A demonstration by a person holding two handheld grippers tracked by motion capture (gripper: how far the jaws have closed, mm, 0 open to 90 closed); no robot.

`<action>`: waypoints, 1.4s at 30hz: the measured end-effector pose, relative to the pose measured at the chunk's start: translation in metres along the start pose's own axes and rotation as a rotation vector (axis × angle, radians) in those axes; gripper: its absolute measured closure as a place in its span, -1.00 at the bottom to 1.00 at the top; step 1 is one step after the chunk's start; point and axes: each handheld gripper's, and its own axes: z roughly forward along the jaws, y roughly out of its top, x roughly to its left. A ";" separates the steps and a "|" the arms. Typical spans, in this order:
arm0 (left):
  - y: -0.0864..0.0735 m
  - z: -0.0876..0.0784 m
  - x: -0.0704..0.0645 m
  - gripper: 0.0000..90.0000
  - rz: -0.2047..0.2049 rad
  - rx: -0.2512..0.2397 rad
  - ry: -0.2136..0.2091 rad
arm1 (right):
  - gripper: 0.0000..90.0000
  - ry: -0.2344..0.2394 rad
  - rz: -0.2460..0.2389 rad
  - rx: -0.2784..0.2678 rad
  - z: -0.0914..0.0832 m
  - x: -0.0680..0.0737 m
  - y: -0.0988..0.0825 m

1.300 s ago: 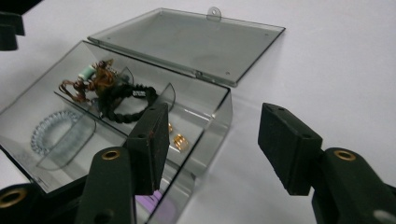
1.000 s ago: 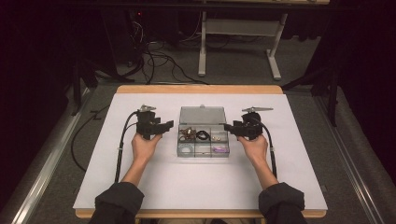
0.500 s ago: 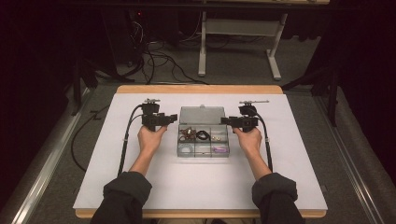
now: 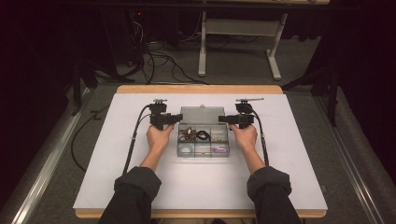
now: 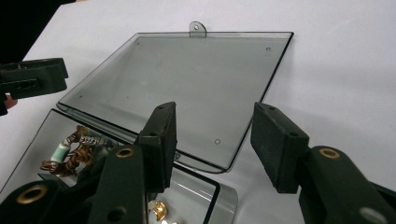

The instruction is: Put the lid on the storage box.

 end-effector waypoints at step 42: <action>0.003 0.017 -0.016 0.02 -0.069 0.049 -0.114 | 0.11 0.042 0.022 0.029 0.006 0.001 0.000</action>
